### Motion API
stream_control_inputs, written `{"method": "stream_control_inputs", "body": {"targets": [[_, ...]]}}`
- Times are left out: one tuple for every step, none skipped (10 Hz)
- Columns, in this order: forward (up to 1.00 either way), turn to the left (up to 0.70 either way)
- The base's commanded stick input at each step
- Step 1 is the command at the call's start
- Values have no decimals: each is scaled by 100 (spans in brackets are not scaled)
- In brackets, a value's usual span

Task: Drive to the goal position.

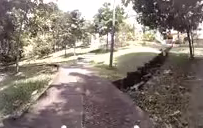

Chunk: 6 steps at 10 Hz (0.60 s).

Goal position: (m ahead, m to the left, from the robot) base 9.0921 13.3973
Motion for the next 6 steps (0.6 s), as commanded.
{"method": "stream_control_inputs", "body": {"targets": [[45, 8], [45, 0], [45, 0], [45, 0], [45, 0], [45, 0]]}}
